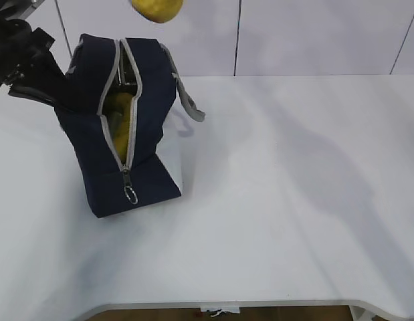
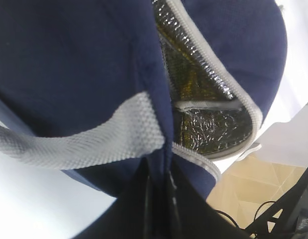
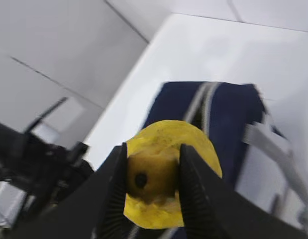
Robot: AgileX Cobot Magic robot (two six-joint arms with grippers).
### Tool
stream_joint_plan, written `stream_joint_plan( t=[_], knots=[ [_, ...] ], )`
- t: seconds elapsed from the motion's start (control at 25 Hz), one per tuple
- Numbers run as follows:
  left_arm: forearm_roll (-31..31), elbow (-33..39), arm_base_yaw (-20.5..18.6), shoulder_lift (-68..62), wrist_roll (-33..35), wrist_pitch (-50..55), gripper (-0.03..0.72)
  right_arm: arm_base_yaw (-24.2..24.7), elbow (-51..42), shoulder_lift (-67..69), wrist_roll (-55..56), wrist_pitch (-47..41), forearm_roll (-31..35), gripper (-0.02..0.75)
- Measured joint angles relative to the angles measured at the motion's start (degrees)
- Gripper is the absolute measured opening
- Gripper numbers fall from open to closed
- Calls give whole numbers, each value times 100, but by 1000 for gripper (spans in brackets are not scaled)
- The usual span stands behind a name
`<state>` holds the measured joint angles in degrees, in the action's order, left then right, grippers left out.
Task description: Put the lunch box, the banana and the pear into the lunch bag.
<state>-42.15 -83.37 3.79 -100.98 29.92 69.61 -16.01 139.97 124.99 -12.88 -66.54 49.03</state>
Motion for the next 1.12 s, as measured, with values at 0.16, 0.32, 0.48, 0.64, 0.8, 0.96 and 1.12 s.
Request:
stream_joint_plan(
  t=[0.16, 0.32, 0.48, 0.64, 0.8, 0.96, 1.12],
  knots=[
    [0, 0, 0, 0, 0, 0, -6, -150, 8, 184, -193, 230, 300, 256],
    [-11, 0, 0, 0, 0, 0, -6, -371, 8, 426, -339, 389, 351, 256],
    [-111, 0, 0, 0, 0, 0, -6, -542, 8, 766, -414, 510, 380, 256],
    [-122, 0, 0, 0, 0, 0, -6, -605, 8, 1162, -454, 710, 394, 255],
    [-133, 0, 0, 0, 0, 0, -6, -605, 8, 1383, -454, 825, -10, 255],
    [-155, 0, 0, 0, 0, 0, -6, -605, 8, 1430, -454, 909, -182, 256],
    [-155, 0, 0, 0, 0, 0, -6, -605, 8, 1448, -454, 934, -179, 306]
  ],
)
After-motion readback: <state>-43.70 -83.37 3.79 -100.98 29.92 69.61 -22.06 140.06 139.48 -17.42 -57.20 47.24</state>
